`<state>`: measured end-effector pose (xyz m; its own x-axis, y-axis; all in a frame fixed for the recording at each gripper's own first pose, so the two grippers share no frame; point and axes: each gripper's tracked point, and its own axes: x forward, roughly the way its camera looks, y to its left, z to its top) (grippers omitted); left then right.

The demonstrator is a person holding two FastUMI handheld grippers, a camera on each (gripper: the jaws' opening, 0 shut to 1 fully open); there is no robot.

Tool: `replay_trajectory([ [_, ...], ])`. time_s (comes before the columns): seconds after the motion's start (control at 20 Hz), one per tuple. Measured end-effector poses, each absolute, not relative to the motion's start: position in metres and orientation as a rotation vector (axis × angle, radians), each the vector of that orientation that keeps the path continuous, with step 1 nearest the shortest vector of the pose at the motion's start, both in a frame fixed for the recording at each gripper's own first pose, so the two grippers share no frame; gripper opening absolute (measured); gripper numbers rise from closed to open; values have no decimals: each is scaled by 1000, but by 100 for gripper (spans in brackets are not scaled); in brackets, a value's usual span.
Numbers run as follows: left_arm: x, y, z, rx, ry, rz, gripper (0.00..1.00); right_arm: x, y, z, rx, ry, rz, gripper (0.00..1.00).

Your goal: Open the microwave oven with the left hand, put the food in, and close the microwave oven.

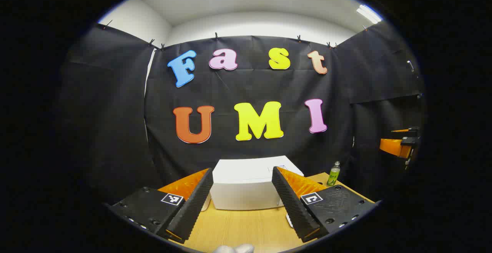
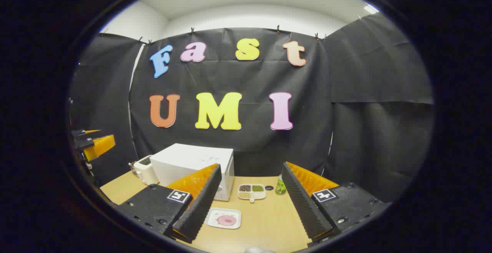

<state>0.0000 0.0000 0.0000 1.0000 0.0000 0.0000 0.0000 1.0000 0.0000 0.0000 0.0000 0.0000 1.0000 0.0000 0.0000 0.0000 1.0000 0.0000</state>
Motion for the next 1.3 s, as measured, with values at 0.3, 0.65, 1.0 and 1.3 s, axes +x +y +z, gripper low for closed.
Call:
replay_trajectory([
  [0.3,2,4,-7,12,13,10,95,3,6,-2,-2,1,16,100],
  [0.65,17,-7,-17,15,17,-10,95,6,-4,-4,5,6,6,100],
  [1.0,62,-53,-75,4,19,-92,95,1,-29,-7,-18,38,-40,100],
  [1.3,125,-113,-153,-28,95,-146,95,-14,-48,-3,-41,44,-73,92],
])
